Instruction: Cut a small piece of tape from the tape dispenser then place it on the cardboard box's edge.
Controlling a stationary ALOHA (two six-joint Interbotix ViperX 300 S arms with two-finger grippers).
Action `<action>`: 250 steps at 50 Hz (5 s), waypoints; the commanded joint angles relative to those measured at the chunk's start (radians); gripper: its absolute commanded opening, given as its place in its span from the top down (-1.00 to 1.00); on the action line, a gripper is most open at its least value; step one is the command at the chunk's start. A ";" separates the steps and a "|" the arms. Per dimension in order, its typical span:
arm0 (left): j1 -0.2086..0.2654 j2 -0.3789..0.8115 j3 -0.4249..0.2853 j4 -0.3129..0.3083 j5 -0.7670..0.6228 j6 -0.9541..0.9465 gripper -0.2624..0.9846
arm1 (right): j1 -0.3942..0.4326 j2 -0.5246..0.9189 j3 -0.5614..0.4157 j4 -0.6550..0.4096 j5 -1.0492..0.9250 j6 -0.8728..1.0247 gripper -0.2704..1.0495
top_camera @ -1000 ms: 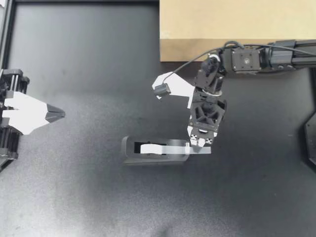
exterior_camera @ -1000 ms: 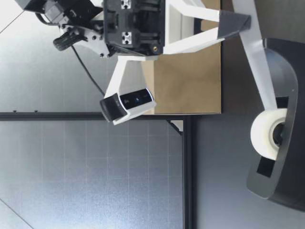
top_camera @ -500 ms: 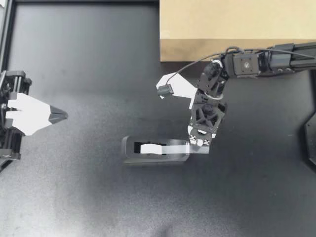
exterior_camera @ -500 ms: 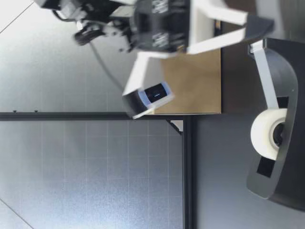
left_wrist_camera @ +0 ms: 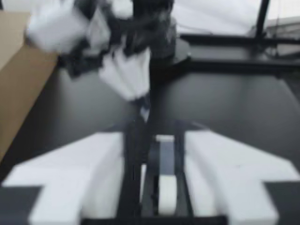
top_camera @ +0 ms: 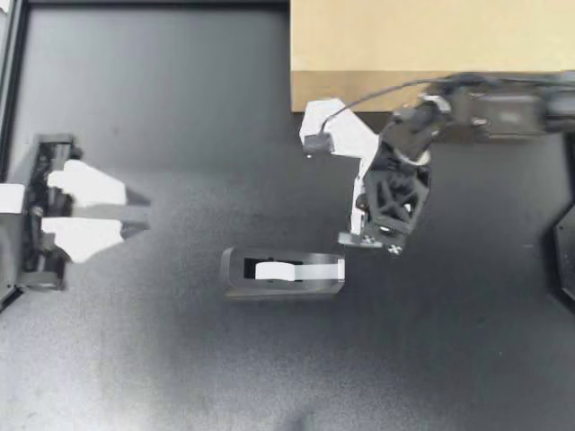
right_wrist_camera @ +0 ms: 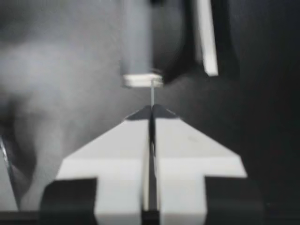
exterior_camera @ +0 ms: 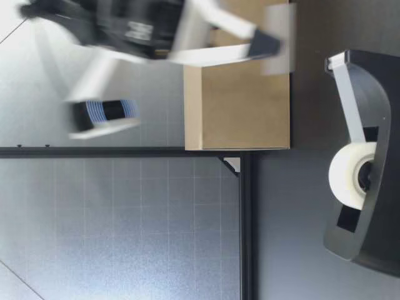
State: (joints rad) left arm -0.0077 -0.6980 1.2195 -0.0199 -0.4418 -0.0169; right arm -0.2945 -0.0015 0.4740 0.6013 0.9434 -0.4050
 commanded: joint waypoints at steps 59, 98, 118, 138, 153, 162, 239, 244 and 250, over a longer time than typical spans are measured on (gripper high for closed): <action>-0.002 0.563 -0.290 -0.018 -0.356 0.012 -0.06 | 0.247 0.031 -0.428 -0.565 0.089 0.414 0.74; -0.002 0.589 -0.308 -0.018 -0.348 0.006 0.49 | 0.249 0.043 -0.457 -0.597 0.106 0.414 0.73; -0.003 0.584 -0.307 -0.018 -0.347 0.005 0.74 | 0.247 0.034 -0.457 -0.597 0.101 0.416 0.66; -0.006 0.586 -0.305 -0.018 -0.347 0.005 0.75 | 0.247 0.048 -0.453 -0.647 0.098 0.446 -0.04; 0.028 0.618 -0.305 -0.161 -0.350 0.002 0.74 | 0.236 -0.051 -0.374 -0.707 0.040 0.495 -0.04; 0.075 0.661 -0.362 -0.503 -0.371 -0.015 0.75 | 0.196 -0.186 -0.192 -0.799 -0.155 0.597 -0.03; 0.291 0.933 -0.575 -0.655 -0.353 -0.558 0.75 | -0.213 -0.006 0.117 -0.902 -1.005 0.640 0.76; 0.293 0.933 -0.575 -0.657 -0.353 -0.558 0.75 | -0.216 0.021 0.104 -0.902 -1.000 0.640 0.76; 0.293 0.933 -0.575 -0.655 -0.353 -0.558 0.75 | -0.221 0.046 0.089 -0.902 -1.000 0.640 0.76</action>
State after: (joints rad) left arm 0.2792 0.2500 0.6627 -0.6796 -0.7915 -0.5768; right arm -0.5031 0.0506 0.5937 -0.2991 -0.0506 0.2332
